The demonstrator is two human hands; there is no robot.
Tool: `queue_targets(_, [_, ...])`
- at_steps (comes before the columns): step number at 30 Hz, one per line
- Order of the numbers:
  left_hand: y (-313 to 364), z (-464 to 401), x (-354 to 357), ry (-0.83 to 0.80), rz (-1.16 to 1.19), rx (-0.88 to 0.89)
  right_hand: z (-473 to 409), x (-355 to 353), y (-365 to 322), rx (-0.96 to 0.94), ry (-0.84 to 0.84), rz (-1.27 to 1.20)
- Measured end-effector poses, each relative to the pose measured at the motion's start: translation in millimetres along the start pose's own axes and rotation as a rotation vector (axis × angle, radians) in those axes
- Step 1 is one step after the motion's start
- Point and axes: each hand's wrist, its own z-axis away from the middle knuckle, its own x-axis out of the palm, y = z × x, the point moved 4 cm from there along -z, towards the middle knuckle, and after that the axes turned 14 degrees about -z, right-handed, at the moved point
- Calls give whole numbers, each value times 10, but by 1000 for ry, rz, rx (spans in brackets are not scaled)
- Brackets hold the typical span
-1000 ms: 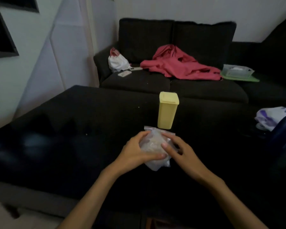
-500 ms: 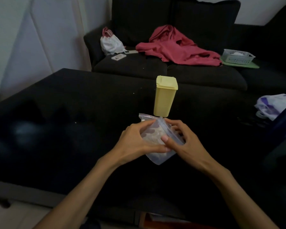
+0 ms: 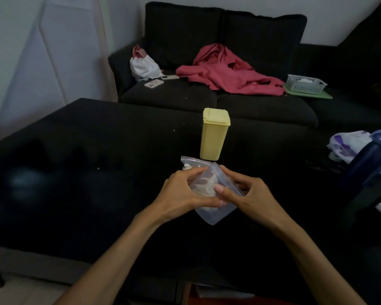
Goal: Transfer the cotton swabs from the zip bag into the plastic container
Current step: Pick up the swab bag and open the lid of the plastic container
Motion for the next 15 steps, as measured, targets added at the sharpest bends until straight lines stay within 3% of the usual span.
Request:
queue_targets(8, [133, 67, 7, 21, 102, 61, 49, -228, -151, 50, 109, -138])
queue_targets(11, [184, 82, 35, -85, 105, 95, 31, -333, -170, 169, 63, -206])
queue_targets(15, [235, 121, 34, -262, 108, 141, -23, -519, -46, 254, 230, -520])
